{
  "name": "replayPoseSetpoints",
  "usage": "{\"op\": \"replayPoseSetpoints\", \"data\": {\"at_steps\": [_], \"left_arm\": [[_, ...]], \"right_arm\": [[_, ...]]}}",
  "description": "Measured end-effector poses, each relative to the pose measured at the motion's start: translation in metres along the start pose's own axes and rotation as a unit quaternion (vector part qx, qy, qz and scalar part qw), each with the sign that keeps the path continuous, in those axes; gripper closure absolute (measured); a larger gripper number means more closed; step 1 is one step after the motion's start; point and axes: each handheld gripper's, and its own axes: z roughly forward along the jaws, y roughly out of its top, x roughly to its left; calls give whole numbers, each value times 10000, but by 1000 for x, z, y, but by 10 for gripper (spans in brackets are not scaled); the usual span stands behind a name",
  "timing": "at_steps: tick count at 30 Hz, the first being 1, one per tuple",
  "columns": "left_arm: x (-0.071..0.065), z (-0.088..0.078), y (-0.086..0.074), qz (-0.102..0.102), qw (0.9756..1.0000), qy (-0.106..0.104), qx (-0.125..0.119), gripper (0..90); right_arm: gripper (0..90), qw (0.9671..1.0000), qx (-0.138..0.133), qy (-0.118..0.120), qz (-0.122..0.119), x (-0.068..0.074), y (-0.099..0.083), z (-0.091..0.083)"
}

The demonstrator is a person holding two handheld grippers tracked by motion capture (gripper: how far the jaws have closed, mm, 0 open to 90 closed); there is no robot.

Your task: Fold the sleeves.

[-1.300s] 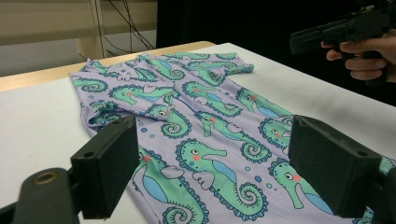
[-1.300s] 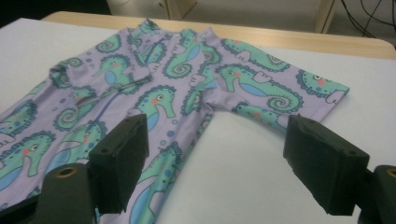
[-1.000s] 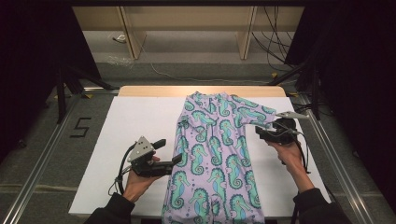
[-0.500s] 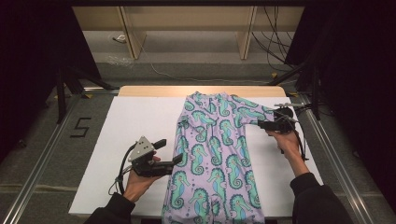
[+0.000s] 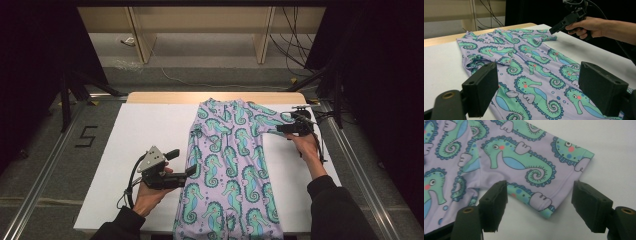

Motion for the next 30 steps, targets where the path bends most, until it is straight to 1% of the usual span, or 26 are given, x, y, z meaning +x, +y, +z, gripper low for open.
{"op": "replayPoseSetpoints", "data": {"at_steps": [3,4,7,9,18,20,23,25,26,27,28,30], "left_arm": [[0,1,0,-2,10000,-17,0,158],[-1,1,0,12,10000,-23,10,158],[0,1,0,-8,10000,-22,11,158],[0,1,0,-5,10000,-20,5,158],[0,2,0,1,10000,-25,13,158],[0,2,0,4,10000,-19,17,158],[0,3,0,6,10000,-17,22,158],[0,3,-1,24,10000,-15,27,158],[-1,3,-1,37,10000,-8,35,158],[-1,3,-1,33,10000,-2,36,158],[-1,3,-1,34,10000,-10,33,158],[-1,3,-1,48,10000,-21,36,158]], "right_arm": [[302,10000,51,-19,17,-2,1,3],[304,9999,80,-11,71,-3,2,5],[304,9999,101,-32,96,-4,2,7],[303,9997,139,-78,163,-7,4,11],[325,9991,322,-169,201,-12,6,19],[331,9987,365,-189,303,-13,7,22],[346,9985,369,-193,369,-14,8,25],[353,9983,356,-225,402,-14,9,26],[363,9982,329,-295,402,-15,9,29],[363,9982,329,-295,402,-15,9,29],[365,9980,341,-306,426,-15,9,30],[374,9974,378,-402,466,-13,11,33]]}}
